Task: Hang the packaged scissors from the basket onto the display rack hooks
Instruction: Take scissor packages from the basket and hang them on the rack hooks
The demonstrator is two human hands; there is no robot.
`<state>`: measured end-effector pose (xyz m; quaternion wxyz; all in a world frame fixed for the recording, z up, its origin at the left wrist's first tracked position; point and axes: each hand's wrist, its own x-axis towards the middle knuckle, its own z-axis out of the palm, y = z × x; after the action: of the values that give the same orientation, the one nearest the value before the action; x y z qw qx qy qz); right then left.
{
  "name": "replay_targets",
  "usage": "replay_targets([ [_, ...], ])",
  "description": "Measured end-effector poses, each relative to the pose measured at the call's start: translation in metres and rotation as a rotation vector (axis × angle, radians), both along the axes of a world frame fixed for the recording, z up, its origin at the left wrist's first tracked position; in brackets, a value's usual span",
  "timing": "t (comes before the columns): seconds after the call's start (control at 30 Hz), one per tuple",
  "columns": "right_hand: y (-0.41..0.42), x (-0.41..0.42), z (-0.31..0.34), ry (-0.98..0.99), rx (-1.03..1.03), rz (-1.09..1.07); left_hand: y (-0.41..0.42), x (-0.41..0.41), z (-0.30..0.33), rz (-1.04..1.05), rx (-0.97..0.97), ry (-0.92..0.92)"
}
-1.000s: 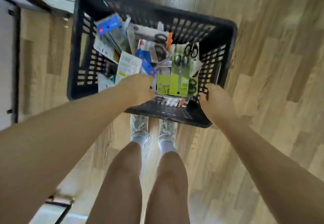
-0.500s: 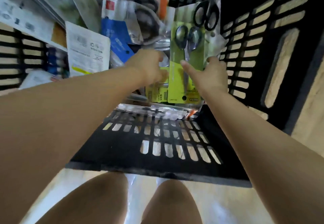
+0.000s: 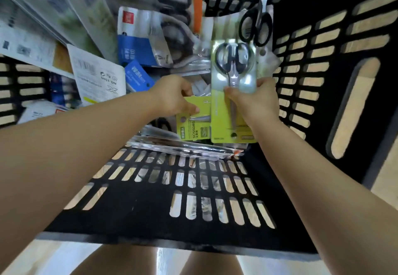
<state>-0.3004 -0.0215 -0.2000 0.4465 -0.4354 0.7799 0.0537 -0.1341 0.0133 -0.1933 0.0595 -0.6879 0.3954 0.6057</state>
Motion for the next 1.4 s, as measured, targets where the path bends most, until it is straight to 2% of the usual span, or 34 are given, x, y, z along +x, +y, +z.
replay_targets([
  [0.23,0.003,0.015,0.006,-0.164,0.035,-0.52,0.011,0.003,0.016,0.22,-0.136,-0.095],
  [0.43,0.002,0.028,0.009,-0.351,0.1,-0.873,0.003,0.034,0.045,0.344,-0.085,0.047],
  [0.57,-0.002,0.032,0.018,-0.517,0.218,-0.99,-0.018,0.065,0.066,0.189,-0.077,0.005],
  [0.67,0.003,0.039,0.021,-0.484,0.218,-0.984,-0.029,0.083,0.072,0.027,0.023,-0.004],
  [0.73,0.01,0.046,0.021,-0.423,0.254,-0.941,-0.034,0.086,0.068,-0.172,0.036,-0.077],
  [0.8,0.018,0.052,0.02,-0.367,0.292,-0.847,-0.038,0.085,0.056,-0.387,-0.021,-0.187],
  [0.9,0.018,0.055,0.016,-0.259,0.303,-0.605,-0.03,0.082,0.032,-0.471,-0.172,-0.321],
  [0.97,0.011,0.051,0.018,-0.197,0.285,-0.362,-0.017,0.079,0.023,-0.397,-0.263,-0.373],
  [1.07,0.0,0.04,0.025,-0.039,0.231,0.199,0.009,0.068,0.027,-0.262,-0.442,-0.504],
  [1.13,-0.009,0.037,0.034,0.019,0.156,0.476,0.031,0.057,0.031,-0.093,-0.567,-0.544],
  [1.2,-0.022,0.039,0.04,0.0,-0.002,0.69,0.051,0.041,0.038,0.274,-0.463,-0.467],
  [1.27,-0.036,0.047,0.043,-0.051,-0.141,0.912,0.064,0.029,0.037,0.633,-0.149,-0.379],
  [1.33,-0.05,0.058,0.04,-0.049,-0.174,1.183,0.071,0.024,0.027,0.878,0.14,-0.272],
  [1.4,-0.061,0.068,0.036,0.02,-0.137,1.428,0.073,0.03,0.012,1.139,0.247,-0.153],
])
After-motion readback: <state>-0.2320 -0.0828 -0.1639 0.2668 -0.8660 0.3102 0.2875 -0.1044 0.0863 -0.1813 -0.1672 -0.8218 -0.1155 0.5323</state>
